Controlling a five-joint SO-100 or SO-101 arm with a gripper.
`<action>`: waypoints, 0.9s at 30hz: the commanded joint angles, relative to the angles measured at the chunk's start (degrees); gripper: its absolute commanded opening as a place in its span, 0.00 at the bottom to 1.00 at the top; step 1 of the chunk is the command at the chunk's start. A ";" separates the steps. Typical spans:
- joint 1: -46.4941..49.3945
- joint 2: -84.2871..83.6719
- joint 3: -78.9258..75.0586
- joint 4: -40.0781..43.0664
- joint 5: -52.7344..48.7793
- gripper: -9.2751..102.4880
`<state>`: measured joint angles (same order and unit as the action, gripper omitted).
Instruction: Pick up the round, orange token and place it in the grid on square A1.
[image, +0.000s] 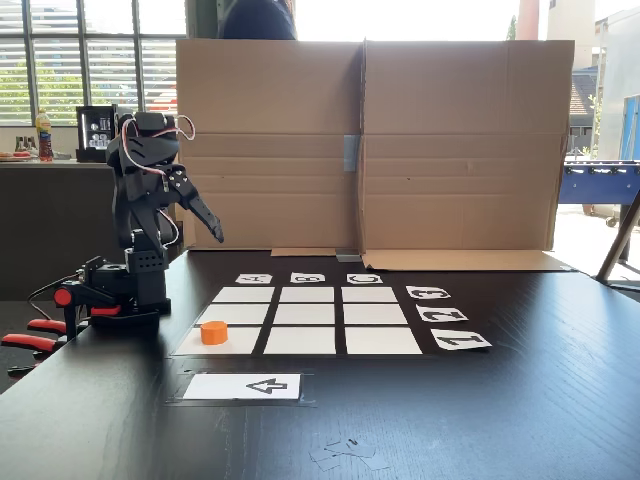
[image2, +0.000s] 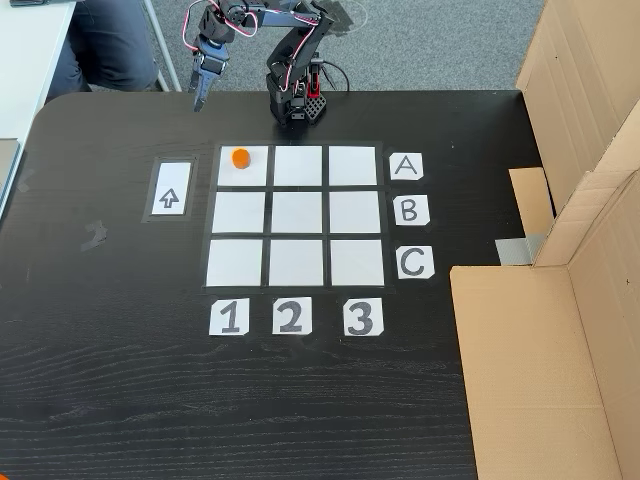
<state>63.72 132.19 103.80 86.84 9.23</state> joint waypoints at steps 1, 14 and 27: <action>5.01 6.24 -1.93 0.44 -1.76 0.33; 27.16 27.33 16.52 -0.09 -10.63 0.27; 32.96 39.20 38.76 -6.94 -14.68 0.23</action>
<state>95.80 170.24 140.62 81.91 -5.19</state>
